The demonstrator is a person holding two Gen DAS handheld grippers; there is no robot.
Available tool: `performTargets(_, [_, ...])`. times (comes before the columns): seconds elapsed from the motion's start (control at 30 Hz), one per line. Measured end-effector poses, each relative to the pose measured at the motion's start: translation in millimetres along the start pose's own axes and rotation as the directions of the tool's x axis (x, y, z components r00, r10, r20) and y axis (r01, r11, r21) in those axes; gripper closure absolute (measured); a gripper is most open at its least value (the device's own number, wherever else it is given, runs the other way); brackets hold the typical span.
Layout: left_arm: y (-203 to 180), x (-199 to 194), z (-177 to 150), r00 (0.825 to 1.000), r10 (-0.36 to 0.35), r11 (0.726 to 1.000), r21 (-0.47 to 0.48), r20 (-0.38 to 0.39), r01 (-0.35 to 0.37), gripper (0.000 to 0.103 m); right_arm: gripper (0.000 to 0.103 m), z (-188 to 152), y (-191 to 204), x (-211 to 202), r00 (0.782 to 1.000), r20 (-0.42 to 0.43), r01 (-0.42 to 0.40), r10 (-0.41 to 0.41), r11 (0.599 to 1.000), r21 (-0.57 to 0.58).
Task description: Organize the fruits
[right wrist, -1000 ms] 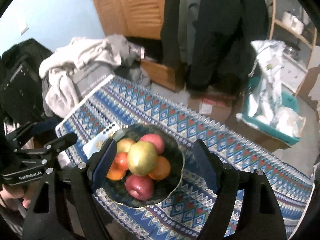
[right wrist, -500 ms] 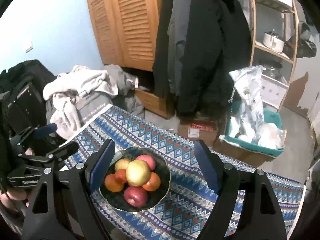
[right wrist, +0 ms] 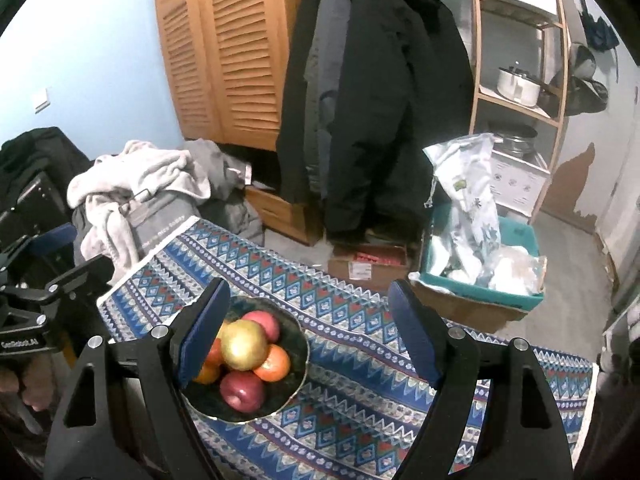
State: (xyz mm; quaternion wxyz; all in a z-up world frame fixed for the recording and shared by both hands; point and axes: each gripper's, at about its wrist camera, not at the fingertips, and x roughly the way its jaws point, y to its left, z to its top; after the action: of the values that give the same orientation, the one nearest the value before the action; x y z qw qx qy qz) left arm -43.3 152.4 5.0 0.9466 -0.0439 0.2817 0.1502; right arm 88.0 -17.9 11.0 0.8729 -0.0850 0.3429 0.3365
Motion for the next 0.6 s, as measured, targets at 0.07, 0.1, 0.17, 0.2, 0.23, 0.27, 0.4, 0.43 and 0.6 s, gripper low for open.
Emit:
performTargets(0.07, [-1.7,1.9,0.0,1.0,0.006,1.0,0.011,-0.005,-0.006,0.001,0.023,-0.4,-2.9,0.6,1.0,-0.001,0.004,-0.004,1.0,0.007])
performTargets(0.1, [-2.7,2.8,-0.5,1.0,0.01,1.0,0.015,-0.007,-0.01,0.001,0.023,-0.5,-4.5,1.1,1.0,-0.003,0.002,-0.002,1.0,0.01])
performTargets(0.17, [-3.7,4.4,-0.8,1.0,0.015,1.0,0.018,-0.016,-0.014,0.001,0.023,-0.6,-5.1,1.8,1.0,-0.006,0.001,-0.001,1.0,0.011])
performTargets(0.2, [-4.1,5.1,-0.8,1.0,0.015,1.0,0.018,-0.02,-0.015,0.001,0.023,-0.6,-5.0,2.0,1.0,-0.006,0.001,-0.001,1.0,0.011])
performTargets(0.23, [-4.4,5.4,-0.9,1.0,0.016,1.0,0.018,-0.023,-0.016,0.001,0.023,-0.6,-5.2,2.2,1.0,-0.006,0.0,0.0,1.0,0.01])
performTargets(0.27, [-4.5,5.7,-1.0,1.0,0.018,1.0,0.016,-0.026,-0.017,0.0,0.023,-0.6,-5.2,2.4,1.0,-0.007,0.001,-0.001,1.0,0.01])
performTargets(0.4, [-4.5,5.8,-1.0,0.999,0.023,1.0,0.01,-0.033,-0.022,0.0,0.023,0.5,-2.1,4.3,1.0,-0.013,-0.003,0.003,1.0,0.001])
performTargets(0.43, [-4.7,6.4,-1.1,0.999,0.023,1.0,0.011,-0.036,-0.023,0.001,0.023,0.2,-1.9,4.5,1.0,-0.013,-0.004,0.004,1.0,-0.001])
performTargets(0.6, [-6.4,9.1,-1.7,0.998,0.021,1.0,0.016,-0.061,-0.02,0.001,0.023,-0.7,-1.0,5.5,1.0,-0.019,-0.003,0.002,1.0,-0.007])
